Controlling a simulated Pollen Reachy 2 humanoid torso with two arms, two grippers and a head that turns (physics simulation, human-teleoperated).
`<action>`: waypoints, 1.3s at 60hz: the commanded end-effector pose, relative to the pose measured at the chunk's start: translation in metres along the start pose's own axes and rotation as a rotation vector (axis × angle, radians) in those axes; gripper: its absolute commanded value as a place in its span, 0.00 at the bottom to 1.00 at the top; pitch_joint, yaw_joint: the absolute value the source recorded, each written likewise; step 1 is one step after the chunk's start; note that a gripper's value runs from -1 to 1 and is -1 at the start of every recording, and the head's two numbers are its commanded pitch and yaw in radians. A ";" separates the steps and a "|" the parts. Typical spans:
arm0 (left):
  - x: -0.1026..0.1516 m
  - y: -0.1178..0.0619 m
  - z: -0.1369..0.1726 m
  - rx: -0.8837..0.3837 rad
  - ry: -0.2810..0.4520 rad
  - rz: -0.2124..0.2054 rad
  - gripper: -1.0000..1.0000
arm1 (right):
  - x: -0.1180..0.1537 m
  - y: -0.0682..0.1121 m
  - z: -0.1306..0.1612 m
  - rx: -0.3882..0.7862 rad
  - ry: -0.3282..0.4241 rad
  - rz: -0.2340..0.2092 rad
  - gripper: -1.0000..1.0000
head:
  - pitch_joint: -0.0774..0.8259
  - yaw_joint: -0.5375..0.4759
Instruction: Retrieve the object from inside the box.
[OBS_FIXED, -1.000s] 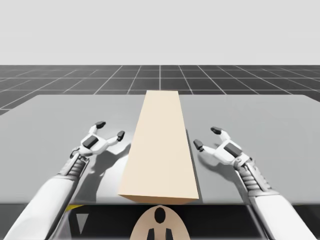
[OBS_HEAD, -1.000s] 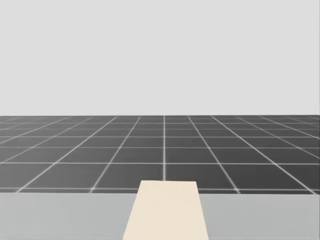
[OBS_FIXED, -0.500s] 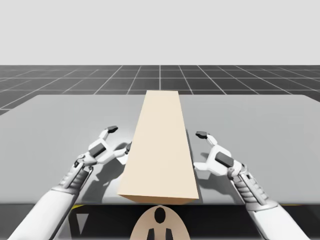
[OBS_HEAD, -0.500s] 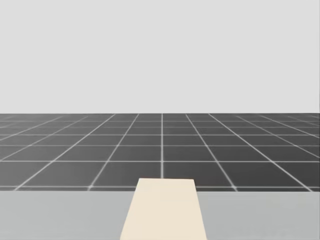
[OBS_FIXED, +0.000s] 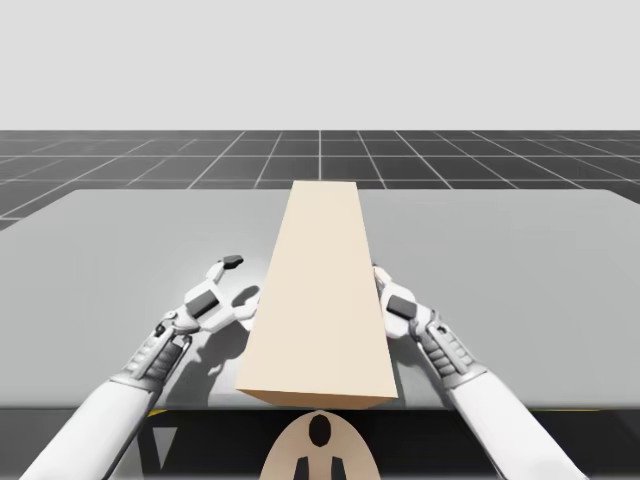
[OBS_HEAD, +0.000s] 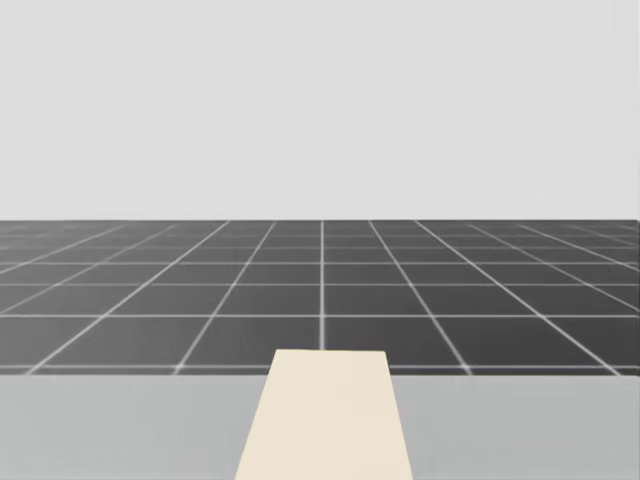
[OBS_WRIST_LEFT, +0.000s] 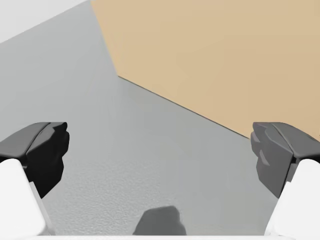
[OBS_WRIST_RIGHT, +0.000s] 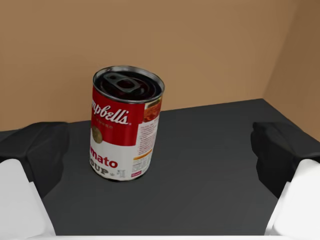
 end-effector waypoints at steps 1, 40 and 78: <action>-0.001 -0.002 -0.001 -0.012 0.008 -0.014 0.00 | -0.004 0.006 -0.034 0.070 -0.023 -0.005 0.00 | 0.11 0.54; -0.002 -0.007 -0.001 -0.021 0.019 -0.046 0.00 | -0.036 0.025 -0.080 0.181 -0.007 -0.111 0.99 | 0.13 0.53; 0.001 0.002 0.004 0.008 0.008 -0.032 0.00 | -0.001 -0.028 0.048 -0.061 -0.025 -0.036 1.00 | 0.12 0.53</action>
